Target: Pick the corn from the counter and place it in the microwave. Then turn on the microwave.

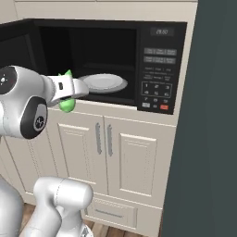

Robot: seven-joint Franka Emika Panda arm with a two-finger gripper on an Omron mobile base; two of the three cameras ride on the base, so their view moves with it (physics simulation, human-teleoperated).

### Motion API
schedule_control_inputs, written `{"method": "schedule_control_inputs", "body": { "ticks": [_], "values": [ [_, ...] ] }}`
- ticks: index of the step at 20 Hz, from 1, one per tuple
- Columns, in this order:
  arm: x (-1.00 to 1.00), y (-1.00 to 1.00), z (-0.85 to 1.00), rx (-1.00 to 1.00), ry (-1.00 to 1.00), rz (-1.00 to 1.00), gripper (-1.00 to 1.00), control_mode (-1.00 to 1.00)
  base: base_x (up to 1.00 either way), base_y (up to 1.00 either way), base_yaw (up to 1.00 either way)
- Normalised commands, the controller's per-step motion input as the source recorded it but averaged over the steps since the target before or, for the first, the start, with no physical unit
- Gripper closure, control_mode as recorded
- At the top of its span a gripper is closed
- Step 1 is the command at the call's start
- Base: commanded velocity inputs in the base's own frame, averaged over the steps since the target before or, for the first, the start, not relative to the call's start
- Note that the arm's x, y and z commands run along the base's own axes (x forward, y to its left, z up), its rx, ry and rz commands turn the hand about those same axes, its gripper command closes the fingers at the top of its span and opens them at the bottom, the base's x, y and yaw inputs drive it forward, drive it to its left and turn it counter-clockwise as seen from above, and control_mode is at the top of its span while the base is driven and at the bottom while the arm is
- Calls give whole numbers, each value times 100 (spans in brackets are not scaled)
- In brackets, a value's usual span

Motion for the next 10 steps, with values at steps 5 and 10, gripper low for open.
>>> {"method": "schedule_control_inputs", "body": {
  "ticks": [5,10],
  "values": [
    [24,0,0,-2,-1,0,100,-100,0,0,0],
    [25,1,4,-1,0,0,100,-100,0,0,0]
  ]
}}
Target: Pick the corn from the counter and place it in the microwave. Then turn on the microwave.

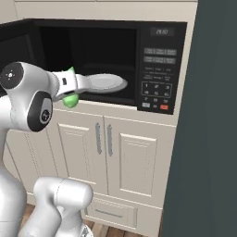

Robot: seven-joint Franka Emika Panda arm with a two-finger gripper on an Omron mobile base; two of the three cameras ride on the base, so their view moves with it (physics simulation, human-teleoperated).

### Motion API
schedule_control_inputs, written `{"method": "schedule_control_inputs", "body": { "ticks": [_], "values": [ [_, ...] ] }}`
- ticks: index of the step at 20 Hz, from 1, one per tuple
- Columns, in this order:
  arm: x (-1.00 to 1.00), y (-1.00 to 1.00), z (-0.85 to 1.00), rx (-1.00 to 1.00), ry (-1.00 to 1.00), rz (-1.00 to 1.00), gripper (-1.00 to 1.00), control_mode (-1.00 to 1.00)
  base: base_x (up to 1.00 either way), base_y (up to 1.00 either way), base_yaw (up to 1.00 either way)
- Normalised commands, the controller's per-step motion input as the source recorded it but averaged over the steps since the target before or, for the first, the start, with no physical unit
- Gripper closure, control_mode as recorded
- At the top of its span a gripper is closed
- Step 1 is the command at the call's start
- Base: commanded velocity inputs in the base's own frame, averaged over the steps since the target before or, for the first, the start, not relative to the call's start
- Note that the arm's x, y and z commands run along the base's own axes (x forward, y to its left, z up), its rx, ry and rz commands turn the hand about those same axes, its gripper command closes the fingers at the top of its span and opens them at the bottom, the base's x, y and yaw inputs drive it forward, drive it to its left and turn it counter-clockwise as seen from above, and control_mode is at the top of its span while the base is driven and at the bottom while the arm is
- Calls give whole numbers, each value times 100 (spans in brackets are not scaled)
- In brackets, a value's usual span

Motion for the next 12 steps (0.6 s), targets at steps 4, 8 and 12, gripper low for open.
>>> {"method": "schedule_control_inputs", "body": {
  "ticks": [4,8,12],
  "values": [
    [26,0,2,-1,0,0,100,-100,0,0,0],
    [26,0,3,0,0,0,100,-100,0,0,0],
    [27,0,0,-1,0,0,100,-100,0,0,0]
  ]
}}
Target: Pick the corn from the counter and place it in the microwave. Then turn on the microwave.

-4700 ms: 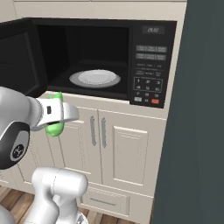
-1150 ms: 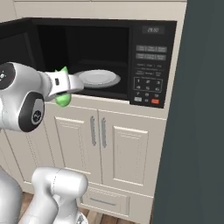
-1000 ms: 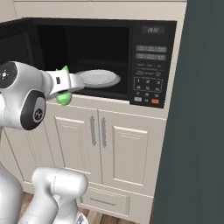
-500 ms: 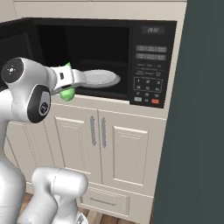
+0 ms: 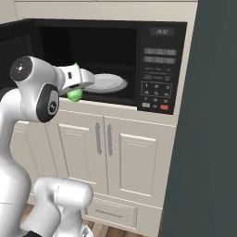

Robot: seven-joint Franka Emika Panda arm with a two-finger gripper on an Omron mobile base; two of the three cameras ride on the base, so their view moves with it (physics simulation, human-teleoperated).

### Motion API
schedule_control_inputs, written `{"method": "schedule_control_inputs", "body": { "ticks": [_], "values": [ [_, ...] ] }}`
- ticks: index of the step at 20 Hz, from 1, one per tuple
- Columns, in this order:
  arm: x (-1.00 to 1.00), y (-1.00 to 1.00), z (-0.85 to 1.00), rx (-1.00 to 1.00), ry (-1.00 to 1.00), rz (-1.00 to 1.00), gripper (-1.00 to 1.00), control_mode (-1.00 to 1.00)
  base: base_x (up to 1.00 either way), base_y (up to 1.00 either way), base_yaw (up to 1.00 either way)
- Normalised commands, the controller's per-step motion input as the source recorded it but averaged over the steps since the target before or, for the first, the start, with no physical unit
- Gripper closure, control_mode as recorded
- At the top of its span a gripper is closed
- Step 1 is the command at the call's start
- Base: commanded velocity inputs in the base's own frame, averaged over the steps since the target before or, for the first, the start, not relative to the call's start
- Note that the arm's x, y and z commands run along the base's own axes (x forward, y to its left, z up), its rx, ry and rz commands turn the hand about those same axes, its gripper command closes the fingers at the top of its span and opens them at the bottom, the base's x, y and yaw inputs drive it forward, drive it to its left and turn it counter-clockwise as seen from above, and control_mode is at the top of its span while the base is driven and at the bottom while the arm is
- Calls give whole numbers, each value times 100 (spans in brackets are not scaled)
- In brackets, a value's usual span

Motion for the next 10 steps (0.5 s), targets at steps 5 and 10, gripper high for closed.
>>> {"method": "schedule_control_inputs", "body": {
  "ticks": [5,10],
  "values": [
    [27,0,0,-2,0,0,100,-100,0,0,0],
    [27,0,0,-2,0,0,100,-100,0,0,0]
  ]
}}
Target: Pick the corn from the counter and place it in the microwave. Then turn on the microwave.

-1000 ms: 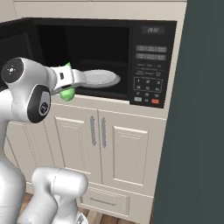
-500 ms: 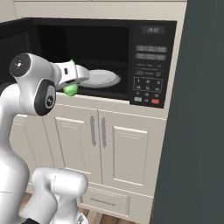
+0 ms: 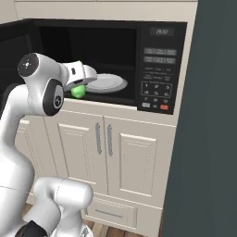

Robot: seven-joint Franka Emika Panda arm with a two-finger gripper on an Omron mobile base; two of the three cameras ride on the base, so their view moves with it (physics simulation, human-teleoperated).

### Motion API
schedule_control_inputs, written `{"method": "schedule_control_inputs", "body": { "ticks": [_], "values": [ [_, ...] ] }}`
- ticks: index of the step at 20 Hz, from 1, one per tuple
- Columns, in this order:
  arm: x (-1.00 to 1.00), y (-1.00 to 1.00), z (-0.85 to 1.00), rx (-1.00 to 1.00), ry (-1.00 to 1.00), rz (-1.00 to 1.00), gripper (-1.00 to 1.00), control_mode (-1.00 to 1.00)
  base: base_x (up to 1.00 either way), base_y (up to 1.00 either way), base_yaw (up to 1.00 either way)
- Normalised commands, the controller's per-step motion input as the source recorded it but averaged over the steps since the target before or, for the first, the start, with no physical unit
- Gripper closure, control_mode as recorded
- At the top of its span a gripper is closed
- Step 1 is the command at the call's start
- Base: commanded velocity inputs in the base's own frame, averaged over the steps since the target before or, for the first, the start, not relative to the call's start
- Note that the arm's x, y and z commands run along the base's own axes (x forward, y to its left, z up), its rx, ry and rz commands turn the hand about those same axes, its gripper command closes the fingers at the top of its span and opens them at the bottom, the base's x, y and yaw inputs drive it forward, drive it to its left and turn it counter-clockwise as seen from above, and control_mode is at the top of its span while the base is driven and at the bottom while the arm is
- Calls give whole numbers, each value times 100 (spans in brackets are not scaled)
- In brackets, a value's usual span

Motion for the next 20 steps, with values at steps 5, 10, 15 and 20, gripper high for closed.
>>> {"method": "schedule_control_inputs", "body": {
  "ticks": [5,10,15,20],
  "values": [
    [25,1,0,-1,0,0,100,-100,0,0,0],
    [19,2,0,0,0,0,100,-100,0,0,0],
    [20,1,0,0,1,0,100,-100,0,0,0],
    [22,0,0,0,0,0,100,-100,0,0,0]
  ]
}}
